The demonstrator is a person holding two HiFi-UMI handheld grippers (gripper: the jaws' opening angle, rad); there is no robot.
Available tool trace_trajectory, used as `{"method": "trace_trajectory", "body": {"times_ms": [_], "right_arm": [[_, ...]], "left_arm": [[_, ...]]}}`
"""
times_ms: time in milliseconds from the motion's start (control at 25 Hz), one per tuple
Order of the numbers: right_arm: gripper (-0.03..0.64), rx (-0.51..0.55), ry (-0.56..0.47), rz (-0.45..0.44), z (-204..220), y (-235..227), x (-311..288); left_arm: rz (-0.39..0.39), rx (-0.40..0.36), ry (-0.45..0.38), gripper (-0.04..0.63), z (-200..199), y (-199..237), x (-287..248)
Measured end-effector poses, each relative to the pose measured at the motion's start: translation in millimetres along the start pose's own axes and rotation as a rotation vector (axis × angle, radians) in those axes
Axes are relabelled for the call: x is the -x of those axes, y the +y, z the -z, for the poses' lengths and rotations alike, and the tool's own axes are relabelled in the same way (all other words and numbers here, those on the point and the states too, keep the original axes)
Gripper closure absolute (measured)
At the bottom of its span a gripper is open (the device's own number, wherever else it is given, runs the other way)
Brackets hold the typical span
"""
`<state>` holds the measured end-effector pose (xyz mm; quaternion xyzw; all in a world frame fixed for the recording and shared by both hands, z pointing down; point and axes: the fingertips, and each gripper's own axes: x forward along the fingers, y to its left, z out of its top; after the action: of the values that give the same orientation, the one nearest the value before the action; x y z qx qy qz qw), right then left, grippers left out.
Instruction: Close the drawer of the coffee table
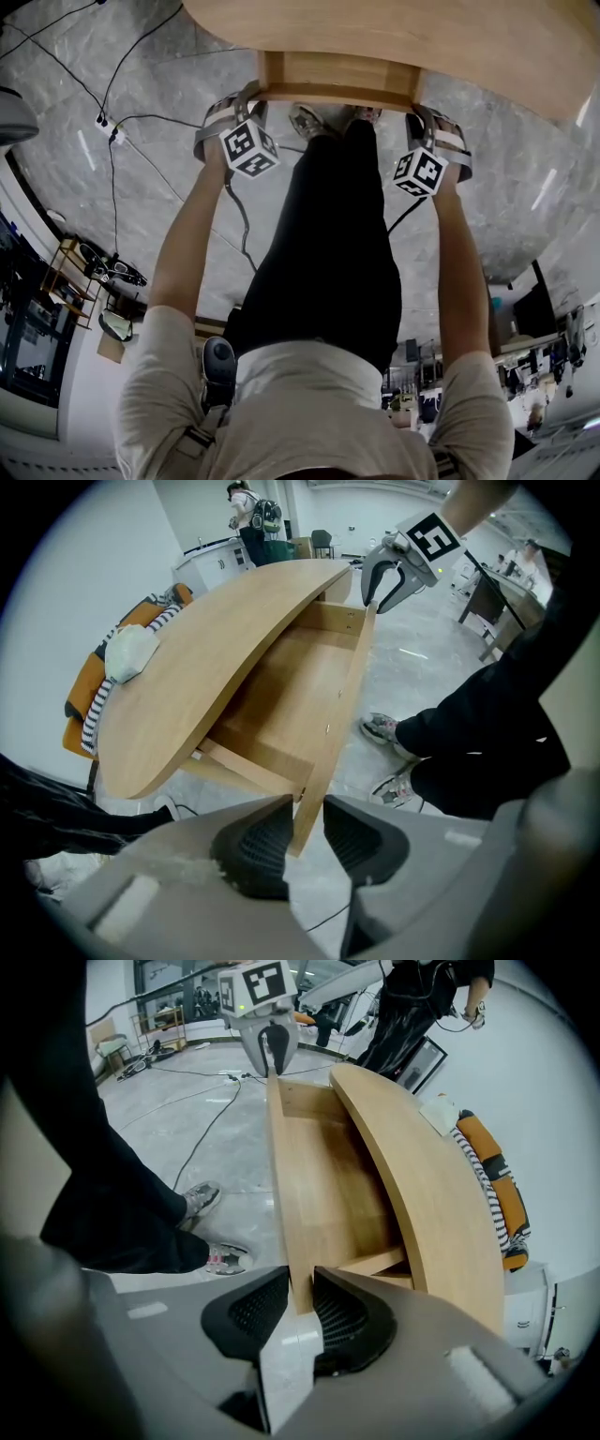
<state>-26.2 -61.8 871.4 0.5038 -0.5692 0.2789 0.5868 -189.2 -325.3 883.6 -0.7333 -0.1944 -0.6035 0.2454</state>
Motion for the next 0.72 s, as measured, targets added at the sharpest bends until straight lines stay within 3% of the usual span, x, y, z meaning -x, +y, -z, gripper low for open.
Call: {"method": "trace_trajectory", "body": {"times_ms": [440,720], "right_arm": [[0.517,-0.056,-0.004,0.070,-2.1,-29.3,-4.9],[0.486,-0.217,0.034,0.182,-2.0,-54.8,-10.5]], "left_arm": [[-0.051,0.038,-0.020,0.465,-13.6,26.8,-2.0],[-0.099,0.127,-0.047,0.454,-21.6,44.9,-5.0]]}}
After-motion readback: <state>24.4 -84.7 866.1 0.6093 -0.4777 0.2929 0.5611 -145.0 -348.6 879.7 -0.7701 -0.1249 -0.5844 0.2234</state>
